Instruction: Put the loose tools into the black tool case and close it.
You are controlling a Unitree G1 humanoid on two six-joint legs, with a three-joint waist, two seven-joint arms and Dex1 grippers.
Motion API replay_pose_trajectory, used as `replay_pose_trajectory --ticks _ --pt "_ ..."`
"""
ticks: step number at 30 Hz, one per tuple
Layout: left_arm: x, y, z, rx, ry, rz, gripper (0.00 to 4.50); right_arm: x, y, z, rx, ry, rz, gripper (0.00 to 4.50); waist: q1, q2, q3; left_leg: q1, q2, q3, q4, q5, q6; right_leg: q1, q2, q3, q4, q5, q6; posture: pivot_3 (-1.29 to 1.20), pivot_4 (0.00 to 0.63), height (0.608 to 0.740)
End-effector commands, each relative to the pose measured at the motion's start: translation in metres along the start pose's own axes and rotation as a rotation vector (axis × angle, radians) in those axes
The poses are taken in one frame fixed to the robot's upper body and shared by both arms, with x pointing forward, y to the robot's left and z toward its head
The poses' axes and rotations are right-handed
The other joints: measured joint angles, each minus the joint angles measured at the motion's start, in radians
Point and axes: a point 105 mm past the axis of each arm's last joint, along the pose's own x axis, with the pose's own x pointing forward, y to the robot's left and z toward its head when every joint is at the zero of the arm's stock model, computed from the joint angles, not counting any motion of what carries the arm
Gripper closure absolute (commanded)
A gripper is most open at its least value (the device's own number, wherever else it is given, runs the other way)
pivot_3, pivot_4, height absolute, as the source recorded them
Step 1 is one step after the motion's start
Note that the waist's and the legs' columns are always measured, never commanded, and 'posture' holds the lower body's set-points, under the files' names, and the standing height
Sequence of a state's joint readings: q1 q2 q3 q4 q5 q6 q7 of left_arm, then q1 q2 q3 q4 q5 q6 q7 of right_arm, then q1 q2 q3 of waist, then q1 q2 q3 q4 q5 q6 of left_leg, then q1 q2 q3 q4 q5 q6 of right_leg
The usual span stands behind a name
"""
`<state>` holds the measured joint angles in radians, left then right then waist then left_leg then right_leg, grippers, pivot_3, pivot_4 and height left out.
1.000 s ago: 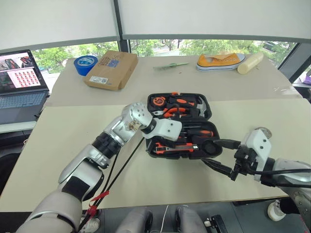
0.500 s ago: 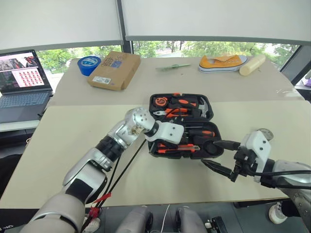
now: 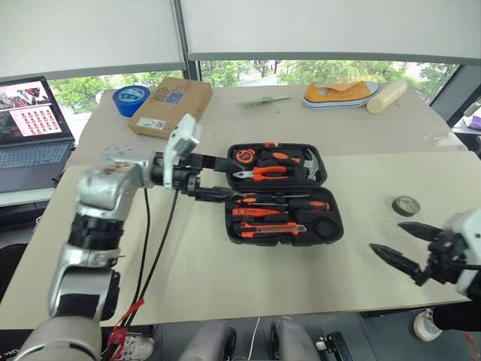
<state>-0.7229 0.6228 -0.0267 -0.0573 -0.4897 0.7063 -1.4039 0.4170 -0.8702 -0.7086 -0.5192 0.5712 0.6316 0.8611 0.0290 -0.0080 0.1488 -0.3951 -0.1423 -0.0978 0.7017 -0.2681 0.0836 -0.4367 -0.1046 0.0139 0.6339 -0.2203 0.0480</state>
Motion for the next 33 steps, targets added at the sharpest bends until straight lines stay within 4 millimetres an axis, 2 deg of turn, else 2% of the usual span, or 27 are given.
replay_pose_trajectory --ticks 1,5,10,13,21,27,30,33 --pt "-0.007 -0.016 0.008 0.072 -0.004 0.028 0.12 -0.016 -0.019 0.001 -0.039 0.023 -0.038 0.00 0.001 0.000 0.000 0.000 0.000 0.000 0.000 0.000 0.000 0.001 0.000 0.000 -0.001 0.000 0.000 0.00 0.150 0.735" --pt "-0.004 -0.028 0.003 0.101 -0.003 0.064 0.12 -0.008 -0.048 0.001 -0.050 0.052 -0.066 0.00 -0.004 0.000 0.000 0.007 0.000 0.001 -0.003 0.000 0.000 0.008 -0.003 0.001 -0.003 0.000 0.000 0.00 0.150 0.735" --pt "0.006 -0.041 0.005 0.126 0.001 0.076 0.12 0.025 -0.094 -0.002 -0.109 0.085 -0.160 0.00 -0.016 0.000 0.001 0.013 0.001 0.001 -0.007 -0.003 -0.005 0.013 -0.004 0.001 -0.005 0.000 -0.001 0.00 0.150 0.735" --pt "0.007 -0.044 0.005 0.121 0.005 0.091 0.12 0.043 -0.109 -0.006 -0.089 0.101 -0.166 0.00 -0.016 0.002 0.001 0.012 0.001 0.001 -0.008 -0.001 -0.003 0.011 -0.004 0.001 -0.004 -0.001 -0.001 0.00 0.150 0.735" --pt "0.006 -0.046 0.006 0.125 0.024 0.122 0.12 0.072 -0.126 -0.018 -0.070 0.168 -0.142 0.00 -0.016 0.004 0.001 0.011 0.001 0.002 -0.007 0.000 -0.001 0.010 -0.004 0.001 -0.005 -0.001 -0.002 0.00 0.150 0.735" --pt "0.007 -0.044 0.008 0.146 0.030 0.132 0.12 0.094 -0.120 -0.024 -0.078 0.190 -0.076 0.00 -0.020 0.004 0.001 0.011 0.001 0.002 -0.008 0.000 -0.002 0.009 -0.003 0.001 -0.004 -0.001 -0.002 0.00 0.150 0.735" --pt "0.008 -0.042 0.009 0.152 0.032 0.136 0.00 0.103 -0.119 -0.028 -0.076 0.187 -0.074 0.68 -0.020 0.004 0.001 0.011 0.001 0.002 -0.007 0.000 -0.002 0.009 -0.003 0.002 -0.005 -0.001 -0.002 0.00 0.150 0.735" --pt "0.006 -0.040 0.010 0.160 0.038 0.142 0.00 0.107 -0.119 -0.030 -0.067 0.183 -0.072 1.68 -0.023 0.004 0.001 0.012 0.001 0.002 -0.007 -0.001 -0.002 0.011 -0.003 0.002 -0.005 -0.001 -0.002 0.00 0.150 0.735"
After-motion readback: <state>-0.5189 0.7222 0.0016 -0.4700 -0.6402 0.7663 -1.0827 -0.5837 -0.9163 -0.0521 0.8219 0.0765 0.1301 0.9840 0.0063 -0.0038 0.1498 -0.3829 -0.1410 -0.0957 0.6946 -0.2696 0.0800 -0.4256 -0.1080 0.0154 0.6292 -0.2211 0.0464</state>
